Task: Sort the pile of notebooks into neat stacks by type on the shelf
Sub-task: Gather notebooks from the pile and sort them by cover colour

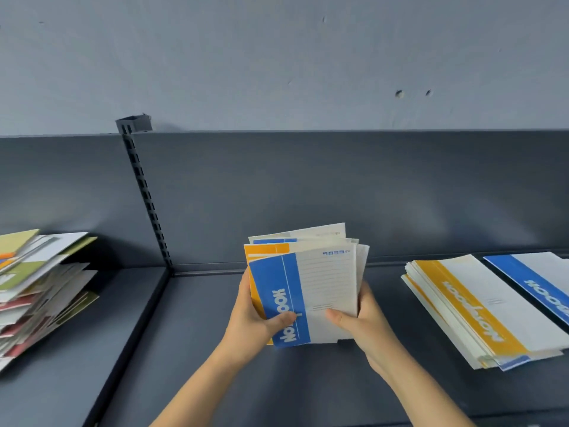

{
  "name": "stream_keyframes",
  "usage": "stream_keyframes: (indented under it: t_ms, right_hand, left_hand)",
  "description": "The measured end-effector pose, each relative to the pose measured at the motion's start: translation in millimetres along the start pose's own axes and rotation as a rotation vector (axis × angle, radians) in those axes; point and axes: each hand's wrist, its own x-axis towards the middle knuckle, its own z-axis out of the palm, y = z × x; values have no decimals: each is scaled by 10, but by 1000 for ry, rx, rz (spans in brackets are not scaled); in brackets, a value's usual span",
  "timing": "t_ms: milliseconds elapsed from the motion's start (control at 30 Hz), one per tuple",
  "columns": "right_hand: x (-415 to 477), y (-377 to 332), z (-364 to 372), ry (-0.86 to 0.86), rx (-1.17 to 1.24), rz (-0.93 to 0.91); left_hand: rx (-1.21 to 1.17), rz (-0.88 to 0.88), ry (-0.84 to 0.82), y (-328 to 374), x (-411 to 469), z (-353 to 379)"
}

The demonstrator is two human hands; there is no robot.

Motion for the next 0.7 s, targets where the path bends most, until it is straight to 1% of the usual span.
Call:
stream_keyframes:
  t_ms: [100,167,333,433,533,600,700]
  right_hand:
    - [-3,-4,-8,1,67,-28]
    - [-7,18,17,-17,96,-16]
    - [-50,103,144,-29,115,12]
    - [-50,77,141,-31,85,17]
    - [-32,-49,108,5,60,-32]
    - [-30,-126,97,38,69,-68]
    - [-55,-140,93,66,63,-70]
  left_hand:
    - [-6,8,-51,23,28,21]
    - [-16,11,-68,11,40,28]
    - [-27,40,-63,-81,55,25]
    - [-22,67,-119,-87,59,-6]
    - [-21,65,-166,-127,82,-21]
    - [1,51,-166,-182,119,-38]
    - [19,45,-200,-204,153,-42]
